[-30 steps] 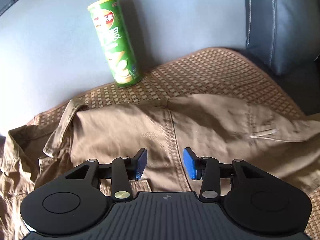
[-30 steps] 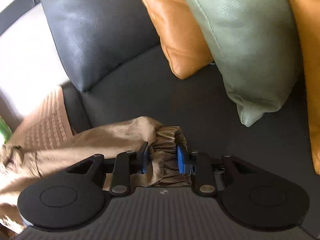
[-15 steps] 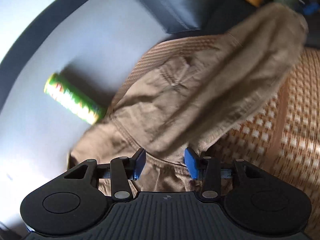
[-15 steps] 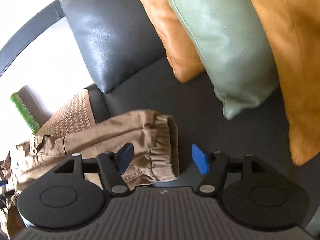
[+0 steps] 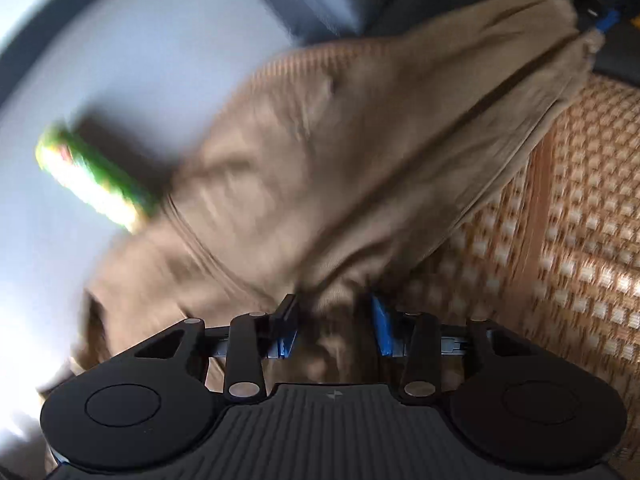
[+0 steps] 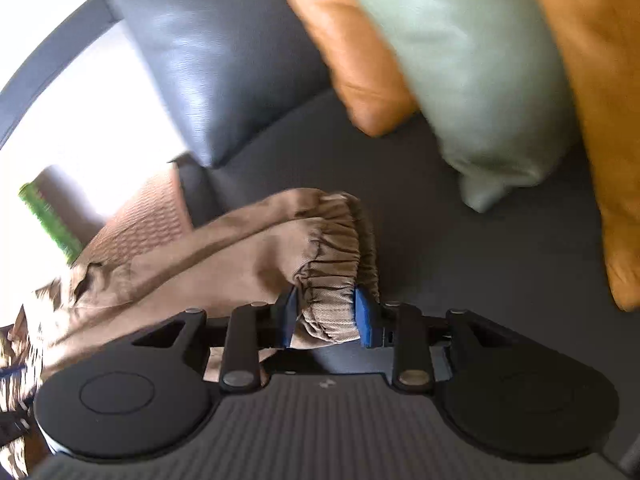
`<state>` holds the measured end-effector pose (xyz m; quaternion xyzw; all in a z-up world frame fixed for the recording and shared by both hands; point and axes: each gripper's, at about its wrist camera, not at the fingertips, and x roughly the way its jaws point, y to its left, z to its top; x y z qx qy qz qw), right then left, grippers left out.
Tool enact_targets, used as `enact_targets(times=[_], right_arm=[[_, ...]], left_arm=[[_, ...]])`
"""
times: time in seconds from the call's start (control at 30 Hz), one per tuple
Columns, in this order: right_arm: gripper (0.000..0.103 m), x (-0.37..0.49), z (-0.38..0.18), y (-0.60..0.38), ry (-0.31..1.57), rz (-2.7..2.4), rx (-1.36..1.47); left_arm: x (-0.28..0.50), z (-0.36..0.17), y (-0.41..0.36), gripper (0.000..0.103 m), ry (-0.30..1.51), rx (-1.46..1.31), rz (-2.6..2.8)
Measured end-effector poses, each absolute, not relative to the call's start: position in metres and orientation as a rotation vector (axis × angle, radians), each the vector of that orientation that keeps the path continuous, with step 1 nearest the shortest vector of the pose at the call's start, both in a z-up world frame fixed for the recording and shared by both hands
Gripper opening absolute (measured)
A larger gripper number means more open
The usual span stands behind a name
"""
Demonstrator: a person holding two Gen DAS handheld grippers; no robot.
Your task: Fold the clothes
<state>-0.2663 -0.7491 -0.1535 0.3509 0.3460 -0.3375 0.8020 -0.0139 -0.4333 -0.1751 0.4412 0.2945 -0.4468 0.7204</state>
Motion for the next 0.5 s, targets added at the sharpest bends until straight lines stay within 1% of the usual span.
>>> enact_targets(times=[0.03, 0.07, 0.1, 0.13, 0.17, 0.2, 0.3, 0.33, 0.43, 0.5], right_arm=[[0.034, -0.266, -0.162, -0.751, 0.780, -0.735, 0.767], [0.035, -0.264, -0.162, -0.749, 0.793, -0.748, 0.765], [0.038, -0.262, -0.159, -0.746, 0.791, -0.763, 0.753], [0.046, -0.261, -0.155, -0.744, 0.789, -0.777, 0.741], [0.048, -0.260, -0.149, -0.740, 0.782, -0.798, 0.728], [0.050, -0.261, -0.139, -0.735, 0.755, -0.824, 0.715], [0.051, -0.261, -0.099, -0.706, 0.672, -0.828, 0.657], [0.051, -0.259, -0.084, -0.694, 0.651, -0.809, 0.631], [0.051, -0.240, -0.038, -0.644, 0.607, -0.645, 0.563], [0.056, -0.222, -0.014, -0.607, 0.593, -0.513, 0.527]], left_arm=[[-0.015, -0.176, -0.430, 0.050, 0.645, 0.961, -0.984], [-0.016, -0.178, -0.428, 0.052, 0.640, 0.948, -0.981], [-0.016, -0.171, -0.424, 0.052, 0.645, 0.911, -0.982], [-0.016, -0.163, -0.420, 0.055, 0.651, 0.873, -0.982], [-0.016, -0.156, -0.415, 0.056, 0.656, 0.835, -0.983], [-0.016, -0.141, -0.406, 0.058, 0.662, 0.759, -0.983], [-0.017, -0.099, -0.364, 0.064, 0.683, 0.513, -0.974], [-0.017, -0.090, -0.346, 0.068, 0.688, 0.460, -0.954], [-0.016, -0.065, -0.283, 0.071, 0.694, 0.338, -0.866], [-0.014, -0.059, -0.234, 0.071, 0.720, 0.311, -0.771]])
